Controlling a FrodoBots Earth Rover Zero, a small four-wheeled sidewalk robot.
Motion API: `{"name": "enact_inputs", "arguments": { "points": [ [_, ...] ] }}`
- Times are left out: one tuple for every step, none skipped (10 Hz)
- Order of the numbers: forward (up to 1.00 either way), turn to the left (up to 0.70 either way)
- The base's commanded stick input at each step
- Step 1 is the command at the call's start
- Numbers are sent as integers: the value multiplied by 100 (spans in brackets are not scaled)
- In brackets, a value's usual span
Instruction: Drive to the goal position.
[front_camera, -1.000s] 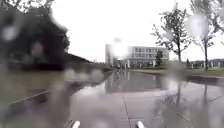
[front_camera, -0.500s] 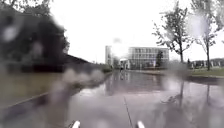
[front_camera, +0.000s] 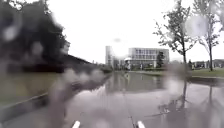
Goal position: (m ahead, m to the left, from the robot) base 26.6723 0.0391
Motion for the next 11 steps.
{"name": "enact_inputs", "arguments": {
  "points": [
    [70, 0],
    [70, 0],
    [70, 0],
    [70, 0],
    [70, 0],
    [70, 0],
    [70, 0],
    [70, 0],
    [70, 0],
    [70, 2],
    [70, 6]
  ]
}}
